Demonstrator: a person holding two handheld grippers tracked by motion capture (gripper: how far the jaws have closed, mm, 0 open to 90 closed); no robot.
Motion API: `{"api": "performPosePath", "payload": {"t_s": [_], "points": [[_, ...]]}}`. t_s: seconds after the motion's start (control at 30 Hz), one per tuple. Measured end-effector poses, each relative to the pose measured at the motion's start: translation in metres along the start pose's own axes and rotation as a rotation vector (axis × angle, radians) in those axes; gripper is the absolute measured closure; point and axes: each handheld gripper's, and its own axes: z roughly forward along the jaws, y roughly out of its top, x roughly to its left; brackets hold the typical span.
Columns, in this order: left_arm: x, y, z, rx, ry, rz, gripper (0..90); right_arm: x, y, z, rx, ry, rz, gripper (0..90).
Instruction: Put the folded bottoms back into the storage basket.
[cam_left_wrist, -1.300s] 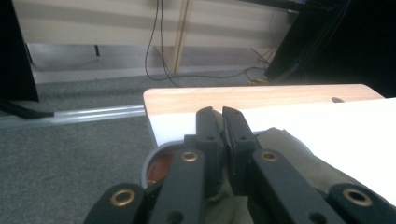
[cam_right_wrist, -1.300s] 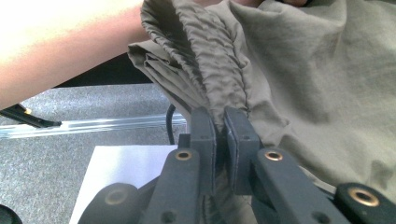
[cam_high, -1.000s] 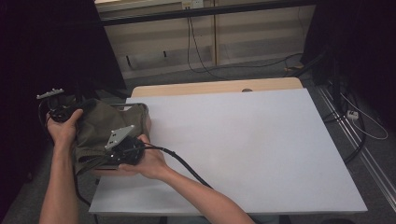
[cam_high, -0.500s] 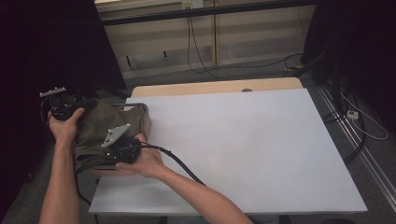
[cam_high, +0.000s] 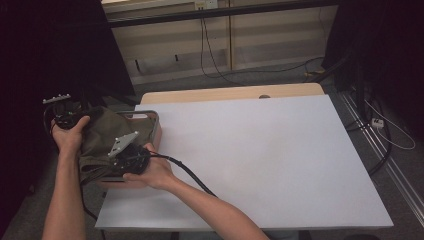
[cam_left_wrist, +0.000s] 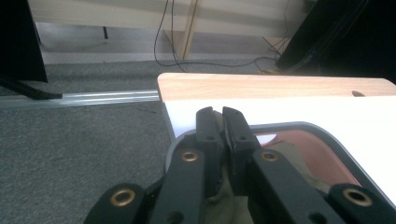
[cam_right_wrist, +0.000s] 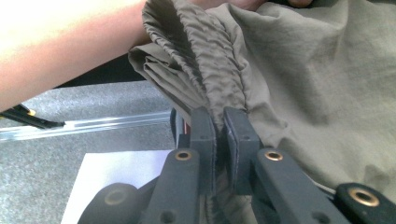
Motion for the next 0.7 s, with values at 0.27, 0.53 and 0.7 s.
{"api": "performPosePath", "payload": {"t_s": [0.27,0.53,0.7], "points": [[-0.002,0.004,0.005,-0.003,-0.008,0.001,86.7,-0.014,-0.001,0.009,0.003,0.023,0.049,83.3],[0.006,-0.002,0.011,0.002,0.004,-0.035,86.7,-0.016,0.000,0.013,0.026,0.012,0.042,83.1],[0.005,0.001,0.014,0.002,0.005,-0.037,86.7,-0.021,0.001,0.014,0.038,0.012,0.043,82.5]]}}
